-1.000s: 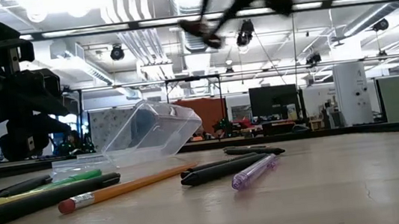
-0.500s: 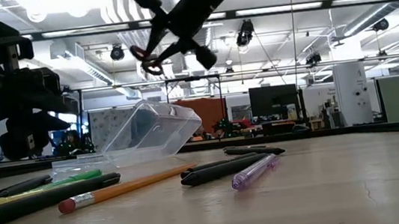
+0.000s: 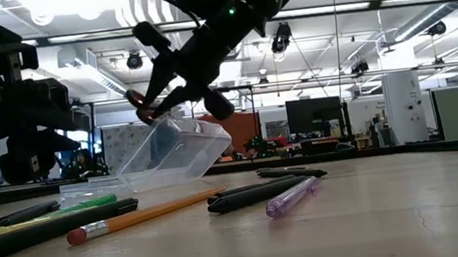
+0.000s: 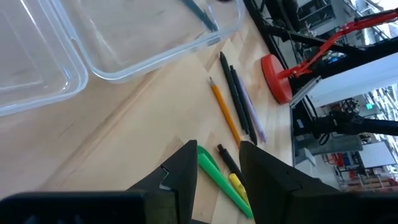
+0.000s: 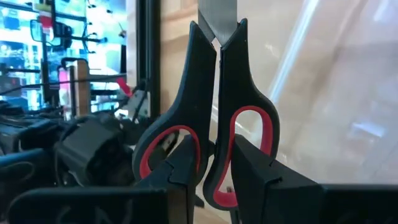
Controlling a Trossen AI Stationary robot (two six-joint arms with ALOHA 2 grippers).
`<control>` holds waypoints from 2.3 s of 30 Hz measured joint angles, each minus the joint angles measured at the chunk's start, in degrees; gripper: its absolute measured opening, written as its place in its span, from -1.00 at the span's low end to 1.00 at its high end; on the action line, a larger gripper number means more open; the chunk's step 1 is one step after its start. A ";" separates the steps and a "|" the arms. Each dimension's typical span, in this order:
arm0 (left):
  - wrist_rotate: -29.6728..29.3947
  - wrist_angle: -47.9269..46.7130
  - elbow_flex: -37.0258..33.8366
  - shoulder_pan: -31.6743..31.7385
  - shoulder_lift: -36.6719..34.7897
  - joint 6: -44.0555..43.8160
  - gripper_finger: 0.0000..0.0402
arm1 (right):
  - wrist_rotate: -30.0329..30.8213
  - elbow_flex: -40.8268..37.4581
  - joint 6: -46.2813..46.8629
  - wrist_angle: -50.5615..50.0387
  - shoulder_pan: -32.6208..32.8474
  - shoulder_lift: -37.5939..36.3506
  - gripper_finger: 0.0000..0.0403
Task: Pick & place school supplies into a supply box
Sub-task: Put the black scissors into the transparent supply box, then put the brown pen into the transparent supply box
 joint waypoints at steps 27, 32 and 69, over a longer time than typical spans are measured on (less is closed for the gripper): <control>-0.98 -1.80 0.00 0.02 0.01 0.94 -0.48 | -3.83 -2.32 3.74 -25.72 3.14 -1.46 -0.50; -0.98 -1.84 0.00 0.02 0.01 0.96 -0.48 | -4.88 -3.41 5.12 -26.18 3.14 -1.38 -0.45; -4.50 -1.87 0.00 0.02 0.03 0.96 -0.48 | 1.72 -3.90 -14.91 -54.66 2.59 -8.09 -0.29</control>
